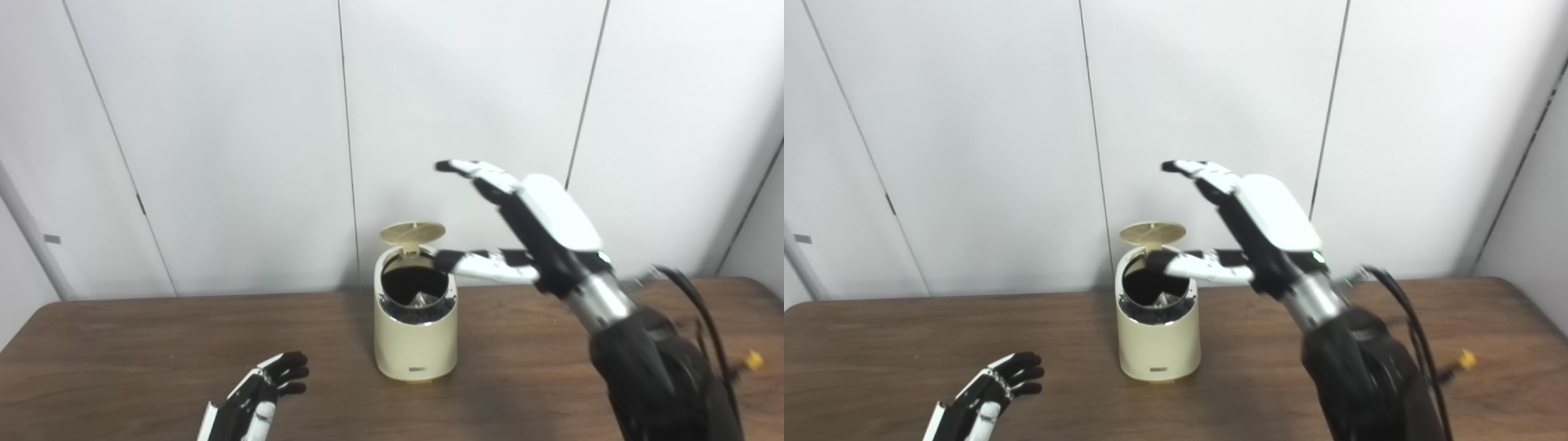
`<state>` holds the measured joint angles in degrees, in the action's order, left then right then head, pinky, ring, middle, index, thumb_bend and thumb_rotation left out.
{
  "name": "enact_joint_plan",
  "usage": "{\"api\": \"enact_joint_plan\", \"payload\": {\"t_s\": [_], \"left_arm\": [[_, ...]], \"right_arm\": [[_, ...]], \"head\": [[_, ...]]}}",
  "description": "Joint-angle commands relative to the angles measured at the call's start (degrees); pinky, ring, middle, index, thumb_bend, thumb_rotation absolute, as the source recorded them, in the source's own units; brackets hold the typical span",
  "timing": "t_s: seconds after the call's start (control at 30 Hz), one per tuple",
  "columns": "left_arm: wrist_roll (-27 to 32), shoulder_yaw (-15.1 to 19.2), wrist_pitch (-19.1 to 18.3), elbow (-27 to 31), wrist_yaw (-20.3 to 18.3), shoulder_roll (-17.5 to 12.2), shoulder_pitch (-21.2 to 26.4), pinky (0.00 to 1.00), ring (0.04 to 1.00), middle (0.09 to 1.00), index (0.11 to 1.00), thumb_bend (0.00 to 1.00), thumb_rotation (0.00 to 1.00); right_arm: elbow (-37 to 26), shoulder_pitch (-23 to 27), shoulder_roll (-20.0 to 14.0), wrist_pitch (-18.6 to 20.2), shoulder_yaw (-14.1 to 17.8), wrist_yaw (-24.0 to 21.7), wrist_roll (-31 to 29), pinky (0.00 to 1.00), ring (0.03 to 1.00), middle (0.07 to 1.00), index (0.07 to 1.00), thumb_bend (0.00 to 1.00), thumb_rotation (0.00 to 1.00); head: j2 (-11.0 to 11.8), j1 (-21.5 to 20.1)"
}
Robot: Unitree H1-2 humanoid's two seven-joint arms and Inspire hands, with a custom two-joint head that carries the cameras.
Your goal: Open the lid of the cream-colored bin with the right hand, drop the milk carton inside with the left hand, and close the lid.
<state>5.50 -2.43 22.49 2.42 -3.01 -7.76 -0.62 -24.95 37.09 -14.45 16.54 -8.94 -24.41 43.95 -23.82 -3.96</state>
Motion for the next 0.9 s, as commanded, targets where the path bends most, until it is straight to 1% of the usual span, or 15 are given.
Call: {"api": "enact_joint_plan", "payload": {"t_s": [0.0,0.1,0.2,0.3,0.4,0.47,0.63,0.73,0.87], "left_arm": [[-0.4,0.5,0.3,1.2,-0.3,0.4,-0.3,0.72,0.766,0.791,0.794,0.15,0.66],[-0.7,0.8,1.1,0.9,-0.5,0.6,-0.3,0.71,0.768,0.795,0.795,0.14,0.65],[-0.4,1.0,1.2,1.0,-0.6,0.9,-0.5,0.71,0.761,0.792,0.796,0.15,0.65],[0.3,1.1,0.7,1.4,-0.7,1.3,-0.7,0.72,0.76,0.789,0.796,0.16,0.71],[1.0,1.4,0.7,1.3,-1.0,1.5,-0.7,0.73,0.762,0.789,0.794,0.16,0.75],[2.1,1.4,-0.1,1.5,-1.4,1.7,-0.8,0.75,0.765,0.79,0.794,0.19,0.77],[2.3,1.6,-1.1,2.6,-1.9,2.2,-0.9,0.75,0.765,0.787,0.789,0.18,0.78],[2.1,1.8,-0.9,2.7,-2.1,2.4,-0.9,0.74,0.762,0.79,0.79,0.19,0.83],[2.1,1.8,-1.6,3.3,-2.2,2.7,-1.2,0.74,0.761,0.79,0.79,0.2,0.83]], "right_arm": [[1.3,3.8,-0.6,0.1,-0.3,0.1,1.1,0.83,0.93,0.888,0.869,0.74,0.92],[5.2,5.4,-0.5,-0.5,-1.5,0.5,1.4,0.83,0.941,0.891,0.872,0.77,0.9],[7.8,6.3,-0.3,-0.3,-2.2,1.2,1.7,0.87,0.956,0.894,0.883,0.78,0.87],[10.7,7.2,-0.4,-0.8,-2.9,1.9,2.0,0.89,0.97,0.9,0.885,0.78,0.87],[13.1,7.9,0.3,0.5,-3.5,1.6,2.4,0.9,0.976,0.911,0.89,0.79,0.87],[14.4,8.3,0.9,1.5,-3.8,1.4,2.7,0.91,0.984,0.92,0.896,0.78,0.87],[16.6,9.2,1.4,2.6,-4.7,1.7,3.3,0.9,0.981,0.916,0.883,0.79,0.85],[17.4,9.7,1.5,3.2,-5.2,1.7,3.7,0.91,0.983,0.91,0.869,0.81,0.86],[17.4,9.7,1.4,4.2,-5.6,1.0,3.6,0.89,0.982,0.883,0.836,0.83,0.85]], "head": [[-0.1,0.0],[-0.1,-0.1],[-0.1,-0.1],[-0.2,-0.2],[-0.2,-0.2],[-0.2,-0.3],[-0.1,-0.2],[-0.1,0.0],[-0.2,0.0]]}}
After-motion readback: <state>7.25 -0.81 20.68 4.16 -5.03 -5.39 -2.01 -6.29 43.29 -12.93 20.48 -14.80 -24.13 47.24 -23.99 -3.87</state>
